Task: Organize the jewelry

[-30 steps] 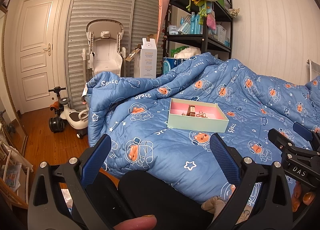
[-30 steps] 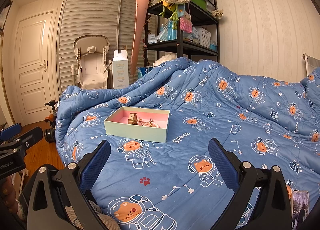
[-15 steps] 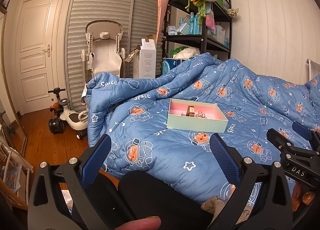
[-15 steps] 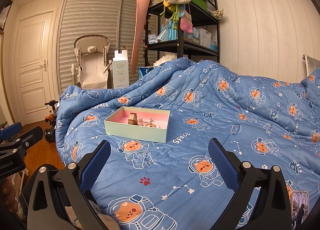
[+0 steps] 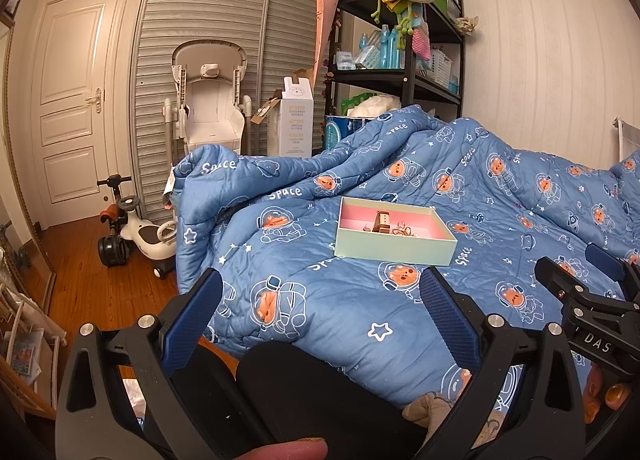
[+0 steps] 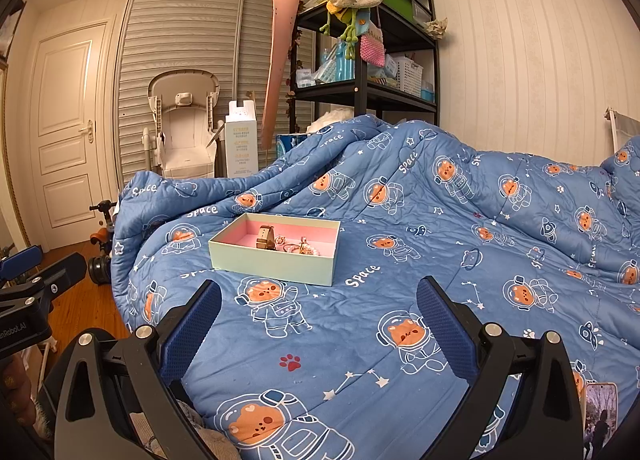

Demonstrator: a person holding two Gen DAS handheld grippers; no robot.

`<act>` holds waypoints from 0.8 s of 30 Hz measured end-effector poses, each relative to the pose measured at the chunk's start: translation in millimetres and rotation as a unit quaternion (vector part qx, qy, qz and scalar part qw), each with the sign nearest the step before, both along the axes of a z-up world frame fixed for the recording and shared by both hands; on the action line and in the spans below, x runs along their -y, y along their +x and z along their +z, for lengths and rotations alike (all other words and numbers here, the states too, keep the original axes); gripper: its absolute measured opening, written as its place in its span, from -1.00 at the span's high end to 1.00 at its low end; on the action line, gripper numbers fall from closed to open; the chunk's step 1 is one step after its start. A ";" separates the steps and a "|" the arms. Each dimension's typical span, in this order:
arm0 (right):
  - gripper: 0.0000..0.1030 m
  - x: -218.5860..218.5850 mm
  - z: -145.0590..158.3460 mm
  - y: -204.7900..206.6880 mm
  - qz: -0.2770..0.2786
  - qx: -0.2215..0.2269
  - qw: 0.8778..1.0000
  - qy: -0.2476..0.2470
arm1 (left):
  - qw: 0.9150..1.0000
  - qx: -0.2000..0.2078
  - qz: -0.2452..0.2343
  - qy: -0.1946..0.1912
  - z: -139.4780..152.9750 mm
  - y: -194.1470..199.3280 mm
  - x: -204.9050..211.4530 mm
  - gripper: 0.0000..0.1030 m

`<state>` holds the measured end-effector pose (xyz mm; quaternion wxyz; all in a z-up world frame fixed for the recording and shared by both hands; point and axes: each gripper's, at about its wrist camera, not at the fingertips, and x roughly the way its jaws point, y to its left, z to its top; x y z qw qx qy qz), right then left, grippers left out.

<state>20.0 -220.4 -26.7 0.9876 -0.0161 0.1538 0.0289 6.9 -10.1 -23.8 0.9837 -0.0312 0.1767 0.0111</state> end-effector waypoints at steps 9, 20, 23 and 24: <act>-0.87 -0.2 0.3 -0.2 0.000 0.000 1.000 0.000 | 1.000 0.005 0.004 -0.003 0.3 -3.2 -0.4 -0.89; -0.87 0.2 -0.1 0.1 0.000 0.001 1.000 0.000 | 1.000 0.001 0.008 -0.002 0.2 -2.2 -0.2 -0.89; -0.87 0.3 0.0 0.0 0.000 0.001 1.000 -0.001 | 1.000 0.003 0.009 -0.002 1.1 -3.1 0.4 -0.89; -0.87 0.2 -0.1 0.1 0.000 0.001 1.000 0.000 | 1.000 0.004 0.009 -0.002 1.2 -3.5 0.2 -0.89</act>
